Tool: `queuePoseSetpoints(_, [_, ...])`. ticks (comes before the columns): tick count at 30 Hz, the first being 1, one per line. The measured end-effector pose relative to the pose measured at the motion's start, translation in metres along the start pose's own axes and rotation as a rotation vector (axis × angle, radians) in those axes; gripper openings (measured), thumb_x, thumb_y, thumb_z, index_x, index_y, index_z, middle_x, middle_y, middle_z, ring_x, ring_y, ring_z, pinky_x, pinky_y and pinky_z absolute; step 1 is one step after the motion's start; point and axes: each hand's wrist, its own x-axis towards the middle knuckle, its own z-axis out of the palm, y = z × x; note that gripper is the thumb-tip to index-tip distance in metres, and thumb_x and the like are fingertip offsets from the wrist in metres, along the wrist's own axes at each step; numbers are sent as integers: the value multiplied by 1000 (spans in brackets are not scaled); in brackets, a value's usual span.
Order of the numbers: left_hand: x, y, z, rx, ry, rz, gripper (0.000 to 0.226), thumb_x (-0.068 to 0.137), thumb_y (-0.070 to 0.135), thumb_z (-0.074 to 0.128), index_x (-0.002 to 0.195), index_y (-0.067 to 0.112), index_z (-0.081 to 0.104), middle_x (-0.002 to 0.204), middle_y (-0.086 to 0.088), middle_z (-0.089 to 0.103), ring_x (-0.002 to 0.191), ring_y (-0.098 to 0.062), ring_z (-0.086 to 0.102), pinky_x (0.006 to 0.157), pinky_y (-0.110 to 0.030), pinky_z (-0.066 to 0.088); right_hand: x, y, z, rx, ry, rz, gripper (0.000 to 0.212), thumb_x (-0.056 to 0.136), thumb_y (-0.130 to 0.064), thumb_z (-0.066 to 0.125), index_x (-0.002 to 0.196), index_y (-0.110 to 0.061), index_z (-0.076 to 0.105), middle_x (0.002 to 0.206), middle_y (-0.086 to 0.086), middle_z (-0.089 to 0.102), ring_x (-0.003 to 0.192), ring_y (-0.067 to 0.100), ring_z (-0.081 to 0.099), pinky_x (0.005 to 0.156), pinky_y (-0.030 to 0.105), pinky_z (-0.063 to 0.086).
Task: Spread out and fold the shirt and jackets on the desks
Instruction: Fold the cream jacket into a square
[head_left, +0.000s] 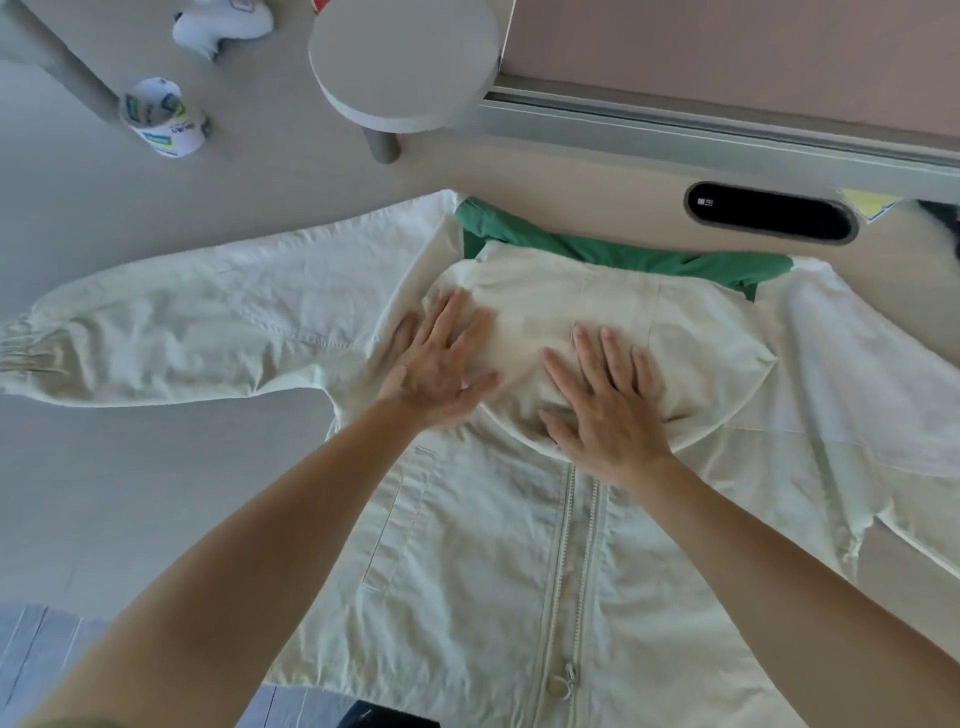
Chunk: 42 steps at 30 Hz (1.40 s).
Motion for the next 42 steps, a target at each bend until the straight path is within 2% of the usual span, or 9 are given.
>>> queuePoseSetpoints(4, [-46,-24,-17,-252,398,-149,53,86,48,49,129,21,62,141,-8,54,134,-38,39,105,-54,35,8,-25,-25,42,18,-9,73,94,-64,24,158,-29,19,167,10,-1,154,32,-6,122,56,4])
queuePoseSetpoints(7, [-81,-59,-30,-401,461,-597,40,88,39,58,126,25,63,140,-6,50,132,-37,36,108,-52,31,33,-76,-42,106,87,-186,63,98,-51,37,152,-18,36,164,15,18,152,35,15,119,57,20])
queuePoseSetpoints(13, [-121,-159,-56,-1183,536,-1352,55,72,39,65,125,24,62,134,-22,50,103,-28,57,87,-34,51,95,-193,-48,109,-146,-298,61,101,-51,35,157,-30,19,167,10,1,153,34,-5,123,49,7])
queuePoseSetpoints(20, [-105,-228,-87,-1833,828,-1182,10,90,15,65,87,19,56,75,-1,51,61,-13,49,53,-20,42,65,-207,-21,-142,-226,-308,67,97,-65,22,155,-46,-4,165,4,-20,150,37,-20,121,54,-6])
queuePoseSetpoints(24, [-97,-253,-100,-1330,778,-1164,50,74,47,70,107,10,61,99,-5,65,97,-26,64,90,-35,53,58,-205,-28,-144,-279,-325,67,96,-66,29,155,-48,4,167,0,-15,152,33,-14,123,54,1])
queuePoseSetpoints(27, [-96,-245,-130,-926,662,-1005,70,87,48,64,142,10,47,137,-14,56,134,-33,44,116,-40,30,71,-212,-63,-85,-367,-220,67,98,-60,36,156,-42,7,167,-2,-5,153,28,-3,121,53,12])
queuePoseSetpoints(31, [-97,-203,-187,-556,750,-491,69,91,33,63,145,-3,40,152,-23,38,143,-42,25,119,-43,23,91,-226,-153,416,-174,-78,48,102,-46,44,144,-20,45,146,3,49,139,26,40,112,46,36])
queuePoseSetpoints(35, [-90,-140,-217,-263,744,-5,71,85,34,56,138,-12,46,146,-30,44,139,-55,30,115,-59,28,94,-249,-269,1096,43,44,35,96,-55,49,103,-25,66,112,4,68,109,24,63,93,37,49])
queuePoseSetpoints(42, [-90,-57,-220,-11,571,431,62,78,22,59,136,0,55,154,-15,40,145,-39,31,110,-54,37,56,-241,-361,1152,-6,209,60,75,-73,66,105,-21,71,98,4,77,90,24,75,87,44,58])
